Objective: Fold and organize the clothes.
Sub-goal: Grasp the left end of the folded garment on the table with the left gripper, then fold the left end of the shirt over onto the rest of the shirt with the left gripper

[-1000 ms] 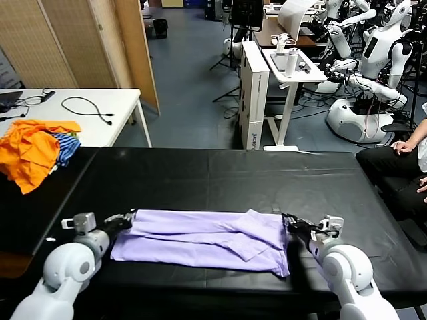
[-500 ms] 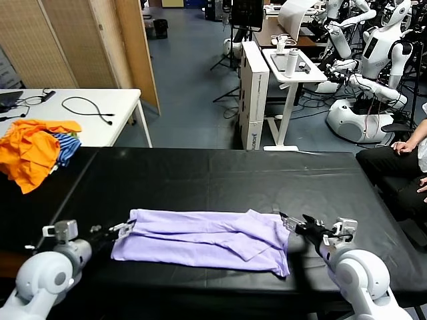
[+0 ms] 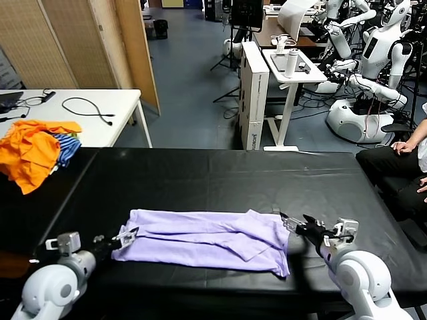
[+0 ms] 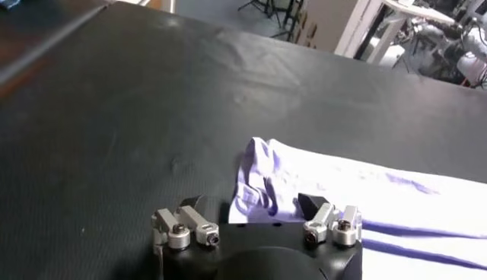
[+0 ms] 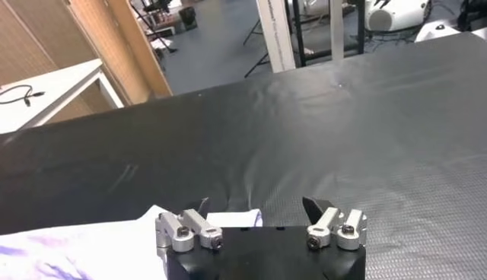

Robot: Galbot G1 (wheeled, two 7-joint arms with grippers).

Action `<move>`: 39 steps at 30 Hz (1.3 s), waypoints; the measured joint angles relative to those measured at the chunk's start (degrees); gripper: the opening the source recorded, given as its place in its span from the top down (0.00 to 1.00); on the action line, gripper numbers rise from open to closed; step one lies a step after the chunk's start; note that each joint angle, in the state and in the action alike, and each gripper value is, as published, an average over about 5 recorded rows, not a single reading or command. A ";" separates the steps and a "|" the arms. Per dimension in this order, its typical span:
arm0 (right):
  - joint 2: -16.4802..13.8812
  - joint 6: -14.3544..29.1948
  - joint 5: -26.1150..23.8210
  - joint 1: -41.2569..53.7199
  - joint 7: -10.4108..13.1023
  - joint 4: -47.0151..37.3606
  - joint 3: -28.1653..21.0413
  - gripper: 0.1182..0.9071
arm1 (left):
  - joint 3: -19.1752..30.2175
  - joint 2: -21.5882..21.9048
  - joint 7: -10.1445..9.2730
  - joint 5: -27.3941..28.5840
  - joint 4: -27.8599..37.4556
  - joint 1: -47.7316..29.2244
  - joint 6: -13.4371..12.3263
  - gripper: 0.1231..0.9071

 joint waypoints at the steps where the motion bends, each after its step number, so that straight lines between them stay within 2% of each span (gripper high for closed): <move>1: 0.01 0.00 -0.02 0.01 0.01 -0.04 -0.01 0.00 | 0.00 -0.25 0.04 0.16 -0.07 0.12 -0.02 0.14; 9: 0.18 0.00 -0.16 0.31 0.05 -0.57 -0.07 0.00 | 0.61 -1.83 0.22 2.20 -0.62 0.94 -0.33 0.75; 12: 0.23 0.00 -0.28 0.44 0.07 -0.79 -0.17 0.00 | 1.00 -2.09 0.23 3.13 -0.68 1.00 -0.50 0.89; 17: 0.28 0.00 -0.42 0.60 0.11 -0.96 -0.23 0.00 | 1.39 -2.22 0.60 5.03 -0.76 0.79 -1.17 0.91; 21: 0.32 0.00 -0.42 0.79 0.18 -1.08 -0.20 0.00 | 1.21 -1.63 2.01 9.11 -0.97 1.28 -3.07 0.91; 27: 0.94 0.00 -0.43 1.24 0.32 -1.50 -0.58 0.00 | -1.13 0.64 4.31 22.47 -0.29 3.10 -7.78 0.91; 33: 1.25 0.00 -0.46 1.12 0.35 -1.48 -0.86 0.00 | -5.87 3.71 5.39 33.28 1.33 5.22 -12.54 0.91; 36: 1.26 0.00 -0.47 0.75 0.35 -1.19 -0.71 0.00 | -8.20 4.50 5.36 34.61 1.81 6.08 -13.47 0.91; 39: 1.37 0.00 -0.46 0.27 0.35 -0.75 -0.44 0.00 | -9.05 4.24 4.79 33.14 1.05 6.52 -12.74 0.91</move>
